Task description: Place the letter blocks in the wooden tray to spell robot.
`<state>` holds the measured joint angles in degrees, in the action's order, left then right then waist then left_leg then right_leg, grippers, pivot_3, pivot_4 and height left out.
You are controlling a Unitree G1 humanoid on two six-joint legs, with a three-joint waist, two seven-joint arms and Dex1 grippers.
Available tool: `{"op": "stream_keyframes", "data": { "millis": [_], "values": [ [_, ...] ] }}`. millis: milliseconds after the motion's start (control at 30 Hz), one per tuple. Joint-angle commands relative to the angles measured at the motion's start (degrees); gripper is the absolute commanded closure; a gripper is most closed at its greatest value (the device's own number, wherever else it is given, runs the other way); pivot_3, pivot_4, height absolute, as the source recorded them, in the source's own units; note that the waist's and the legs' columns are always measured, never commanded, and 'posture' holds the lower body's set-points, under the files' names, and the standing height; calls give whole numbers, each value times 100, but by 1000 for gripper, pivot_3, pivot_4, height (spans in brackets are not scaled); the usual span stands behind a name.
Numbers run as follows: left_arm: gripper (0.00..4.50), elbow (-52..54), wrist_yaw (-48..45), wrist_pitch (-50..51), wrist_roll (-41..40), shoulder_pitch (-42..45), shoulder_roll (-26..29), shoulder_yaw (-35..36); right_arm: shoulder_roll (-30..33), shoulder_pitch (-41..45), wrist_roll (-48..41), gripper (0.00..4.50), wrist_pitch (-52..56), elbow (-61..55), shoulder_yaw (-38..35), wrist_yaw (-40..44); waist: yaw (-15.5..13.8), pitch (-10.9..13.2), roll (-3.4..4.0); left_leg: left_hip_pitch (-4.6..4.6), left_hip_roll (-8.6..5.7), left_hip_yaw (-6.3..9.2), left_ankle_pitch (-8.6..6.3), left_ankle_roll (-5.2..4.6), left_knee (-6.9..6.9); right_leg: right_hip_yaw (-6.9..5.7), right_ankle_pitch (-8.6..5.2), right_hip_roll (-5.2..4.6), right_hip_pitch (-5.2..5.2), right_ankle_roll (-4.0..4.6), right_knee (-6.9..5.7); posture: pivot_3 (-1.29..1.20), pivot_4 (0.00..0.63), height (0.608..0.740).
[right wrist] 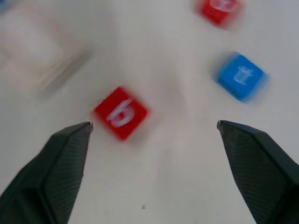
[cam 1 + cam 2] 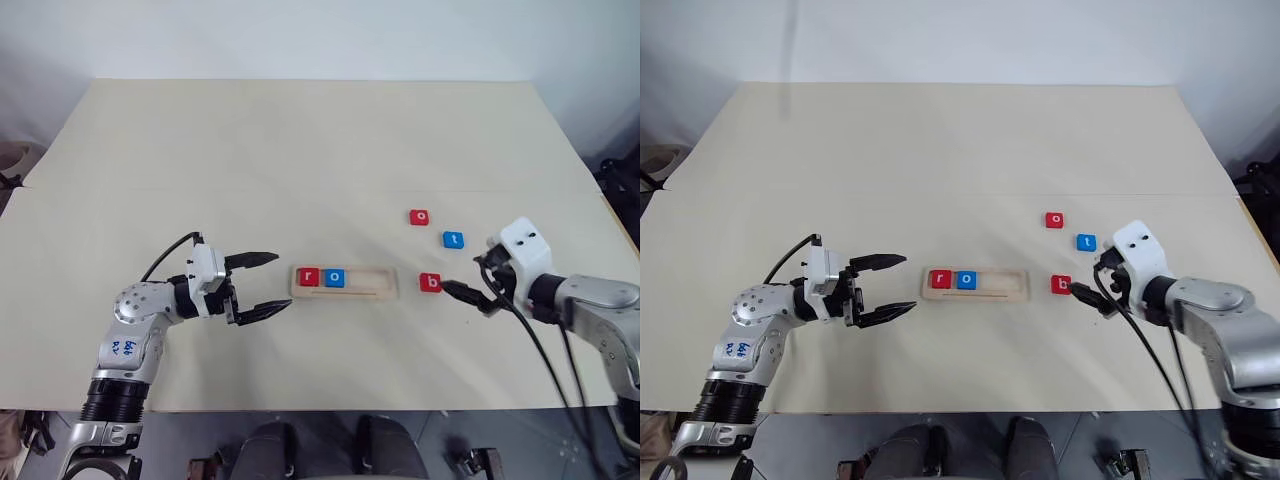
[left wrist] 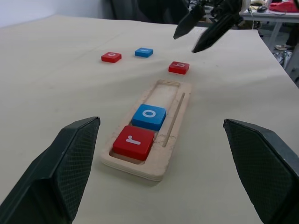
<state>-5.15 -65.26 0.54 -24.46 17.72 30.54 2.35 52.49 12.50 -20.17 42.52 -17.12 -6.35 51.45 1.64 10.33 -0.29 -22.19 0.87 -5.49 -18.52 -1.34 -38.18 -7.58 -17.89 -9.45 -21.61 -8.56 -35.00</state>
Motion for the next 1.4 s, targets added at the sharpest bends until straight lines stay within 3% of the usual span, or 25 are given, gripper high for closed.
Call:
{"op": "stream_keyframes", "data": {
  "millis": [33,167,267,600,700,933,1100,1400],
  "values": [
    [0,247,-180,-28,-97,65,108,20,39,271,94,36,-1812,939,269,1236,-2,1,-2,2,1,-1,0,0,-1,0,1,0,2,-1,0,0,150,740],
    [0,344,-271,43,-87,96,109,-77,-193,959,470,36,-3314,2374,719,1910,-13,3,-4,2,2,1,3,2,-14,0,1,-1,4,-1,-8,0,150,740],
    [0,460,-236,99,-81,96,96,-123,-437,1590,801,36,-3856,3419,1091,2162,-19,3,-5,1,3,7,3,2,-26,-5,2,-1,11,-2,-8,0,150,740],
    [0,761,-193,231,-121,-47,160,-69,-634,2214,1254,36,-4298,4670,1543,2719,-92,3,-5,-10,7,17,3,2,-50,-13,3,-1,14,-4,-13,0,150,740],
    [0,756,-197,220,-117,-38,160,-57,-675,2322,1274,667,-4346,4909,1549,2798,-121,3,-5,-10,7,16,3,2,-61,-11,3,-1,16,-4,-18,0,150,740],
    [0,705,-198,165,-91,-10,153,-47,-708,2556,1340,2982,-4588,5407,1512,3006,-147,3,-5,-11,8,17,3,2,-69,-11,3,-1,17,-4,-22,0,150,740],
    [0,671,-196,133,-80,-22,168,-20,-803,2724,1200,3057,-4434,5198,1464,3135,-140,3,-5,-10,8,16,3,2,-70,-10,3,-1,17,-4,-24,0,150,740],
    [0,679,-125,76,-51,-147,138,-20,-1509,3023,877,3057,-2161,3085,1734,2735,-116,3,-4,-11,16,17,2,3,-71,-7,3,-1,9,-3,-35,0,150,740]
  ]
}}
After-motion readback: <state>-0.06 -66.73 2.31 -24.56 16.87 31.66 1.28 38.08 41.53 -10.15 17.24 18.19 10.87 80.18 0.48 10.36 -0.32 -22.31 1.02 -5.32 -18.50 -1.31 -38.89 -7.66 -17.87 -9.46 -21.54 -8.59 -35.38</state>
